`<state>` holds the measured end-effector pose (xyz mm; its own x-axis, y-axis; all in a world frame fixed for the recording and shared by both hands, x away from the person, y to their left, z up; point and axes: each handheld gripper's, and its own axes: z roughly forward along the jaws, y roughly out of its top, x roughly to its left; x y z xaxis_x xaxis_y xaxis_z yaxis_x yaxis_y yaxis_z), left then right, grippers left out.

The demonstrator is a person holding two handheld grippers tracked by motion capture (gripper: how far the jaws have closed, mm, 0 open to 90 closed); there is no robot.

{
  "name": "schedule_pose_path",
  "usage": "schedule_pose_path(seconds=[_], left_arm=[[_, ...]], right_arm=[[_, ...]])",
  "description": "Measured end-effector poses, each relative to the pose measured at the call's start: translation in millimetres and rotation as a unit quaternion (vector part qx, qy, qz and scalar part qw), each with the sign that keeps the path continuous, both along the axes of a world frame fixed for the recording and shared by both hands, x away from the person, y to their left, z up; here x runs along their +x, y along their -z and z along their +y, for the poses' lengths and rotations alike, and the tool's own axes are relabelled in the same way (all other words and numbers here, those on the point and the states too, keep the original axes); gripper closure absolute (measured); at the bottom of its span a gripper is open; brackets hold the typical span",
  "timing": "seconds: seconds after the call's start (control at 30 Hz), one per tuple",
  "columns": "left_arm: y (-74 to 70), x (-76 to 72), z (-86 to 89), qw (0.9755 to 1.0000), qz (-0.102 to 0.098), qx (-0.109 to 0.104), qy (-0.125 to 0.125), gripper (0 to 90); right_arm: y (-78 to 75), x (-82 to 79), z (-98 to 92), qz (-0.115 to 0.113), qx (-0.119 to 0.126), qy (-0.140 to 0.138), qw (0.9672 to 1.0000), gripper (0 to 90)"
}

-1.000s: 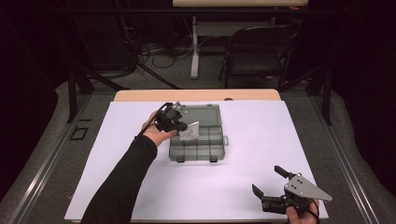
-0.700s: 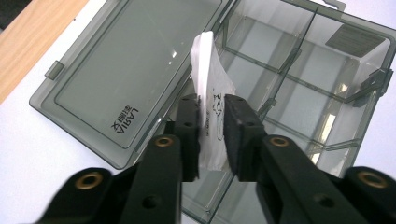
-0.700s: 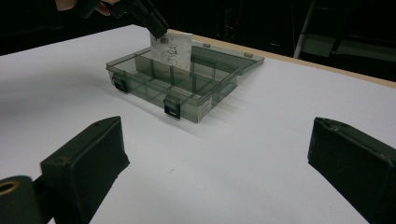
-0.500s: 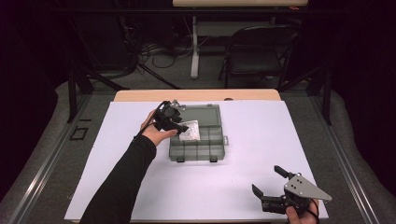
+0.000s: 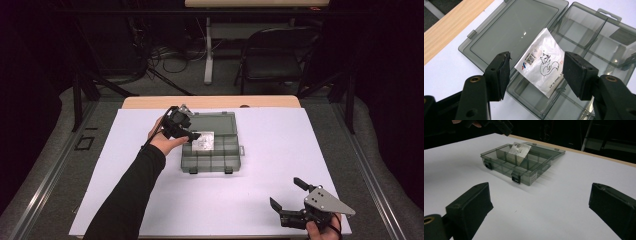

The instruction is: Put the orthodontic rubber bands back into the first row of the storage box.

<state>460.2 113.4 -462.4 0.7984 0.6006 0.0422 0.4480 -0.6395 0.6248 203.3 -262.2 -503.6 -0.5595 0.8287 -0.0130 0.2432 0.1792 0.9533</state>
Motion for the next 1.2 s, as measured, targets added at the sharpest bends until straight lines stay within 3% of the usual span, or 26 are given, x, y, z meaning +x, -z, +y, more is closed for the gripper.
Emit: schedule_pose_path(seconds=[0.33,0.43,0.57,0.7,0.8,0.97,1.07,1.2], left_arm=[[-13.6,-5.7,10.1,0.9996,0.001,-0.025,-0.016,39.8],[-19.9,-8.4,14.9,0.9990,-0.011,-0.034,-0.027,39.8],[-25.8,-10.1,21.0,0.9978,-0.010,-0.050,-0.042,38.6],[-29.9,-13.5,23.9,0.9970,-0.009,-0.067,-0.038,37.8],[-32.5,-17.0,25.6,0.9951,-0.017,-0.090,-0.038,34.1],[-35.3,-21.8,29.1,0.9941,-0.019,-0.100,-0.037,29.8],[-35.7,-24.8,31.6,0.9931,-0.020,-0.107,-0.043,22.5],[-39.2,-28.7,38.0,0.9897,-0.026,-0.132,-0.050,19.7]], right_arm=[[0.1,-0.1,0.0,0.000,0.000,0.001,1.0000,3.6],[0.2,0.0,0.1,0.001,0.001,0.001,1.0000,3.5],[-0.3,-0.7,-0.8,0.007,-0.002,0.001,1.0000,3.5],[-0.3,-0.7,-1.1,0.007,-0.002,0.002,1.0000,3.6],[-0.1,-0.3,-1.0,0.006,-0.001,0.002,1.0000,3.6],[0.3,-0.1,-0.2,0.002,0.001,0.003,1.0000,3.6],[0.2,0.0,-0.2,0.000,0.001,0.003,1.0000,3.6],[0.3,0.8,-0.3,0.002,0.000,0.001,1.0000,3.6]])
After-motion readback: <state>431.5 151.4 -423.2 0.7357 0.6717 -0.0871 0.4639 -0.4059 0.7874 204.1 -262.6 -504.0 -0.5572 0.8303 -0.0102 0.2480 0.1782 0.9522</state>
